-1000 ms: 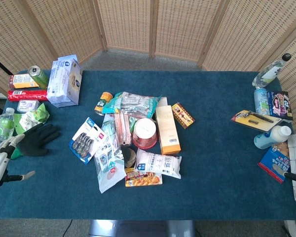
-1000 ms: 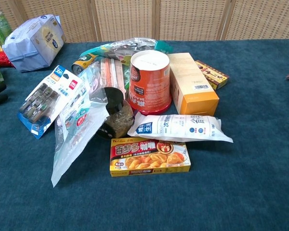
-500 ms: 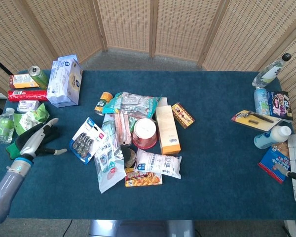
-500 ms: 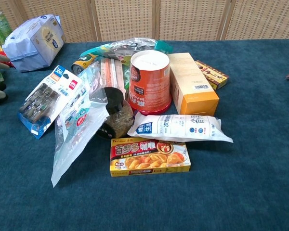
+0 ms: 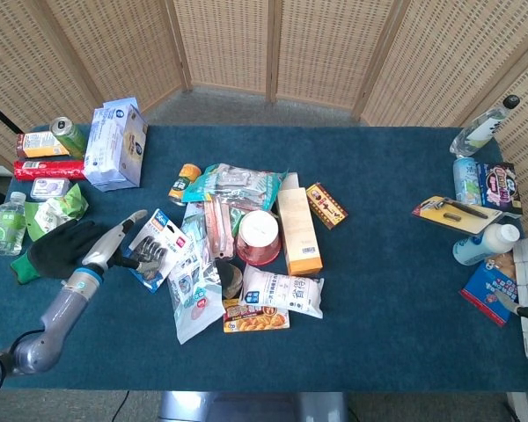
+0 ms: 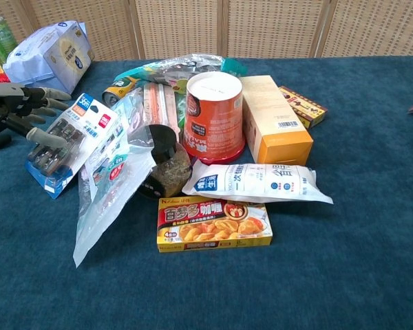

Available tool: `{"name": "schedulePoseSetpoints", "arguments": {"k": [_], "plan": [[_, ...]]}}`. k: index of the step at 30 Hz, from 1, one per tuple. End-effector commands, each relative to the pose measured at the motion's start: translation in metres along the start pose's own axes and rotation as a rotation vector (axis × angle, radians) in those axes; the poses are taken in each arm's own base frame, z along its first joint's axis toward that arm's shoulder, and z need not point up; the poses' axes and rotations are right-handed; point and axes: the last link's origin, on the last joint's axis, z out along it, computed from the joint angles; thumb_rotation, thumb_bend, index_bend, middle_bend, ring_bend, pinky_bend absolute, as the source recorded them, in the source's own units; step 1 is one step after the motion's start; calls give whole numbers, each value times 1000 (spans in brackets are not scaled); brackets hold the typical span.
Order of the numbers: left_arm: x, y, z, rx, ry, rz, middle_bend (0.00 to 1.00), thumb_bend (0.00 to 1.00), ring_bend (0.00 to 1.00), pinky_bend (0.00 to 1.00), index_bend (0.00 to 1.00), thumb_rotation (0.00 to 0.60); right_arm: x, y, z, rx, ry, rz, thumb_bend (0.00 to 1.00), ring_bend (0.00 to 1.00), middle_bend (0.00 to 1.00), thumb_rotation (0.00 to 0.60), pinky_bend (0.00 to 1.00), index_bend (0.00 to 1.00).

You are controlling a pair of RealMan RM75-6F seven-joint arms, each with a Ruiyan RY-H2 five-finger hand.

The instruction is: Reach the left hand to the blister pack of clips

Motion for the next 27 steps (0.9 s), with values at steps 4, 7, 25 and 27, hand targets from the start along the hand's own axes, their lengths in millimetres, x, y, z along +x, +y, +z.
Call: {"name": "schedulePoseSetpoints", "arguments": {"k": [4, 7, 25, 27], "plan": [[-11, 2, 2, 9, -29, -24, 0, 0, 0, 0, 44, 600, 2, 0, -1, 4, 2, 6, 0, 0, 0, 600, 0, 0], [-16, 2, 4, 8, -30, -37, 0, 0, 0, 14, 76, 600, 3, -1, -1, 9, 4, 12, 0, 0, 0, 600, 0, 0], [-2, 10, 0, 3, 176, -80, 1000, 126, 900, 942, 626, 600, 8, -2, -3, 15, 6, 33, 0, 0, 0, 600, 0, 0], [5, 12, -5, -6, 192, -76, 1000, 126, 901, 942, 629, 600, 7, -2, -3, 16, 5, 33, 0, 0, 0, 600, 0, 0]]}}
